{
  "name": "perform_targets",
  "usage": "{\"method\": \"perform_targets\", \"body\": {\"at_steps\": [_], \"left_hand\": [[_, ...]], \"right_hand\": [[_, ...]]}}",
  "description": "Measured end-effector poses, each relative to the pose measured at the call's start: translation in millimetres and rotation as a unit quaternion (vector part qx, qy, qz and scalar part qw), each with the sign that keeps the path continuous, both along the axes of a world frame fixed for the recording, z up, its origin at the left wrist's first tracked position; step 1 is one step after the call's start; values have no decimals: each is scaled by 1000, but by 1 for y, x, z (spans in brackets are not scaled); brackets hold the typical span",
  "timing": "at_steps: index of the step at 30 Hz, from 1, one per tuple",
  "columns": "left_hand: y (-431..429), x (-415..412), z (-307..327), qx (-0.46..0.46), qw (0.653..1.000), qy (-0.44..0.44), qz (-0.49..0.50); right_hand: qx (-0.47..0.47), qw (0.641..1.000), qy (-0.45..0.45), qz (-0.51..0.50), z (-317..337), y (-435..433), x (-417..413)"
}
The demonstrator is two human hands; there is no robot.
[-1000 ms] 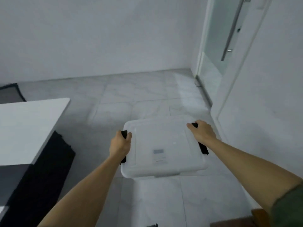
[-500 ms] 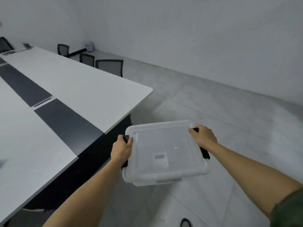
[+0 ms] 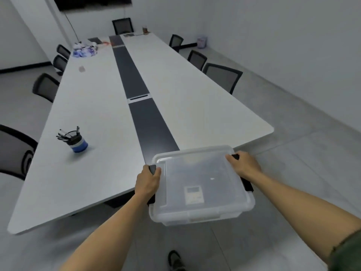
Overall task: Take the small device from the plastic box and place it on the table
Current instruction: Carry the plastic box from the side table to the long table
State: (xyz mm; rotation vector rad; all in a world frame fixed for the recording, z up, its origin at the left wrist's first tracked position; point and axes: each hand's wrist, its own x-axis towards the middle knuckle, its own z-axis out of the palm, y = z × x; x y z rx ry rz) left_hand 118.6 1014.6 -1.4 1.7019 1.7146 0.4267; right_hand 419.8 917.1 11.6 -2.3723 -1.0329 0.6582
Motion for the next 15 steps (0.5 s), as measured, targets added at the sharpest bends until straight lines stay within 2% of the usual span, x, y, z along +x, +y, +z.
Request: {"method": "perform_targets", "body": {"at_steps": [9, 15], "left_hand": [[146, -64, 10, -22, 998, -1, 55], [218, -91, -6, -54, 991, -23, 124]], "right_hand": [[-12, 998, 4, 60, 0, 177, -56], [-24, 994, -12, 106, -3, 269, -77]]}}
